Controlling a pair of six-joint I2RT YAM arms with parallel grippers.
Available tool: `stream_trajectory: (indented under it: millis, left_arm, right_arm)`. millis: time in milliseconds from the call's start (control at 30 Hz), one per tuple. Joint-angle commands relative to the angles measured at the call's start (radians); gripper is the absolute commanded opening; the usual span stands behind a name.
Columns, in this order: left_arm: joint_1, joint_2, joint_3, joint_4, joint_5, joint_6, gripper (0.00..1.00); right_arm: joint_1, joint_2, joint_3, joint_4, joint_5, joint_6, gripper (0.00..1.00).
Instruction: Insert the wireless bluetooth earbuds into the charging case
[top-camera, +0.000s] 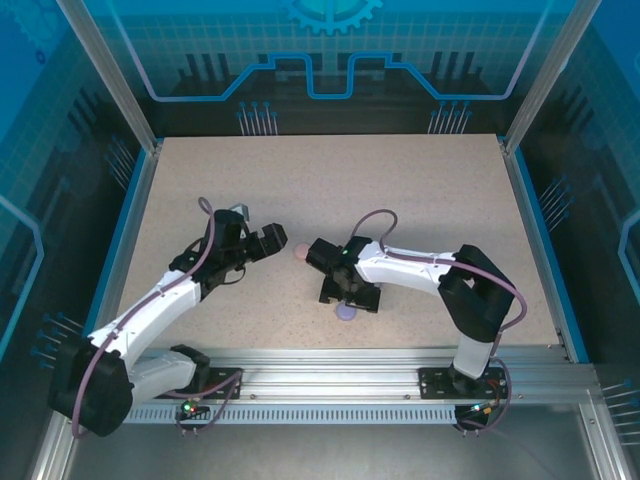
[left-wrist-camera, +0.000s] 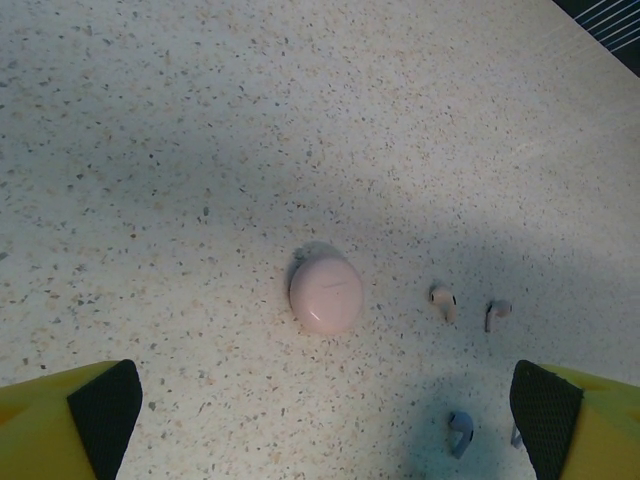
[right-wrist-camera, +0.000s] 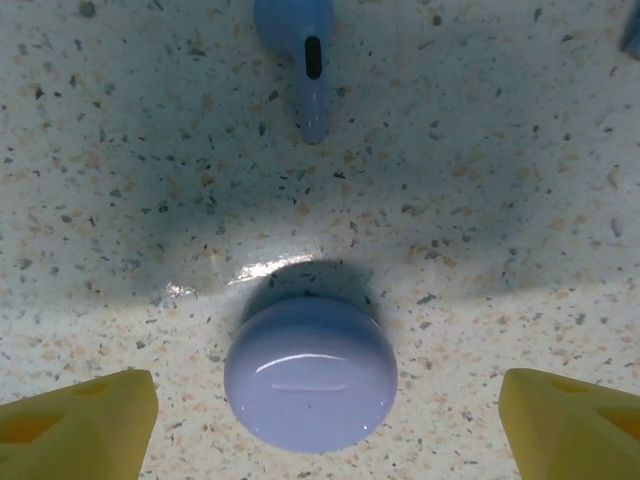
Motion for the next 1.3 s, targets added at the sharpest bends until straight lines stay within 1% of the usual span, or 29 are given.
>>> stream_trajectory:
  millis: [0, 133, 433, 500, 667, 833, 933, 1267]
  left_arm:
    - [-0.008, 0.019, 0.037, -0.012, 0.038, 0.0, 0.99]
    - [-0.009, 0.038, 0.051, -0.013, 0.056, 0.003, 0.99]
    - [-0.007, 0.054, 0.053, -0.018, 0.065, 0.01, 0.99]
    - [-0.009, 0.054, 0.053, -0.019, 0.065, 0.01, 0.99]
    - [-0.009, 0.052, 0.053, -0.022, 0.068, 0.012, 0.99]
    - [-0.009, 0.051, 0.056, -0.021, 0.069, 0.011, 0.99]
    - [-0.008, 0.05, 0.052, -0.022, 0.071, 0.011, 0.99]
    - [-0.008, 0.042, 0.036, -0.021, 0.086, 0.02, 0.99]
  right_arm:
    - [0.019, 0.016, -0.004, 0.024, -0.009, 0.028, 0.9]
    - [0.019, 0.015, -0.034, 0.061, -0.019, 0.026, 0.9]
    - [0.018, 0.029, -0.061, 0.083, -0.035, 0.033, 0.89]
    - [0.02, 0.034, -0.062, 0.083, -0.035, 0.033, 0.88]
    - [0.02, 0.034, -0.075, 0.094, -0.034, 0.031, 0.79]
    - [0.021, 0.03, -0.089, 0.095, -0.034, 0.033, 0.79]
    - [0.02, 0.025, -0.097, 0.103, -0.031, 0.034, 0.76]
    - [0.022, 0.021, -0.127, 0.137, -0.032, 0.037, 0.71]
